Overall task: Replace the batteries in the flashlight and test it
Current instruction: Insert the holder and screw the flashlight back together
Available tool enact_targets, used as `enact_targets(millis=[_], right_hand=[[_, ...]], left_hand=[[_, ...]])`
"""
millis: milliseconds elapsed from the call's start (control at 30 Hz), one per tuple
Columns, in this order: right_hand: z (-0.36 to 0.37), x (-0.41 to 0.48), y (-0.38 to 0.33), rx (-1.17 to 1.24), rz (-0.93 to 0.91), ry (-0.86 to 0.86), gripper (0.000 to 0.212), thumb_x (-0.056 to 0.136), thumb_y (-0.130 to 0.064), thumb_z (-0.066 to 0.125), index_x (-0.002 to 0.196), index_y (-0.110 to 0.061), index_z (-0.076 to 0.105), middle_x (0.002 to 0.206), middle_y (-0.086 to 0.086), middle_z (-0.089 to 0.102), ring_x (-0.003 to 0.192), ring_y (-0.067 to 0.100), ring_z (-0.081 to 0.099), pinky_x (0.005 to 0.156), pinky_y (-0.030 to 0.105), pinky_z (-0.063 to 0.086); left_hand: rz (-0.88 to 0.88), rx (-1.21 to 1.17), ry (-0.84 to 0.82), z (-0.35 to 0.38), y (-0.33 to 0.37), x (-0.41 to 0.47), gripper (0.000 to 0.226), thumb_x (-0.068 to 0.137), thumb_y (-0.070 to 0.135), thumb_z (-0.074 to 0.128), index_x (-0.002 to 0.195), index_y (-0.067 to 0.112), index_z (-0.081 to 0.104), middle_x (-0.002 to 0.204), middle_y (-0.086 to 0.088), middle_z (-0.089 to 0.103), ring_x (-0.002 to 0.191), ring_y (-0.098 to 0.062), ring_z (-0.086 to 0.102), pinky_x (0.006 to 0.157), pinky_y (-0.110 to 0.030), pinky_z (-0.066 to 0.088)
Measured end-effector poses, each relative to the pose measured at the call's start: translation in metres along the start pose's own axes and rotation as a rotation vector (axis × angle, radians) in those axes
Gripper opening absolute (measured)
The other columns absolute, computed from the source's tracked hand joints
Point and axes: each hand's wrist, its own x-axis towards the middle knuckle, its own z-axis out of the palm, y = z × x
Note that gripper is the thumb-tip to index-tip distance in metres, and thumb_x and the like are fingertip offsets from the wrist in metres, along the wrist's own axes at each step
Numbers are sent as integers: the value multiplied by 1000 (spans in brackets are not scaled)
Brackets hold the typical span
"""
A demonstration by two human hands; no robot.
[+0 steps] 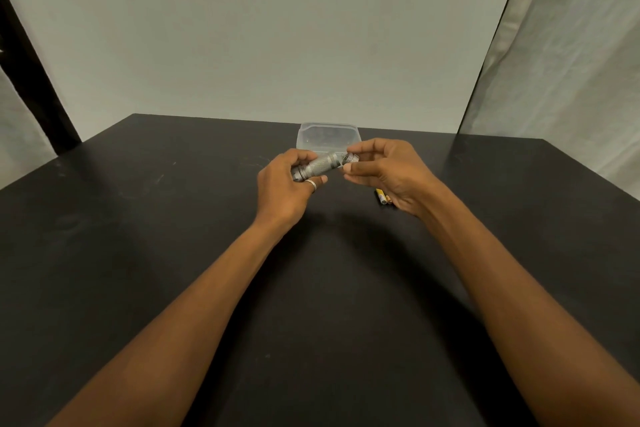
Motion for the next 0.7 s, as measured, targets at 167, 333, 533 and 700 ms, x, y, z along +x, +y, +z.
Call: enact_targets(millis=[167, 333, 533, 700], right_hand=[[-2, 0, 3, -49, -34, -46, 30, 86, 9, 72, 111, -8, 74, 119, 26, 71, 102, 25, 71, 99, 39, 58], [-2, 1, 5, -81, -42, -87, 34, 89, 12, 68, 114, -9, 73, 109, 17, 74, 101, 26, 73, 94, 34, 60], [-4, -1, 3, -163, -86, -61, 35, 86, 11, 71, 119, -2, 71, 106, 14, 75, 93, 17, 74, 82, 22, 61], [-5, 0, 4, -228, -120, -63, 34, 88, 8, 72, 120, -3, 73, 108, 8, 75, 88, 6, 75, 78, 14, 57]], left_hand=[[11, 34, -16, 1, -1, 0, 36, 75, 12, 88, 107, 20, 72, 100, 5, 70, 87, -6, 66, 73, -7, 50], [11, 41, -22, 0, 0, -1, 36, 75, 9, 87, 106, 21, 72, 100, 4, 69, 85, -6, 65, 72, -5, 49], [12, 36, -29, 0, 0, -1, 37, 74, 7, 87, 105, 20, 73, 99, 4, 70, 85, -7, 65, 77, -16, 55], [27, 57, -27, 0, 0, -1, 36, 74, 7, 87, 104, 21, 73, 100, 5, 69, 86, -7, 65, 78, -17, 54]])
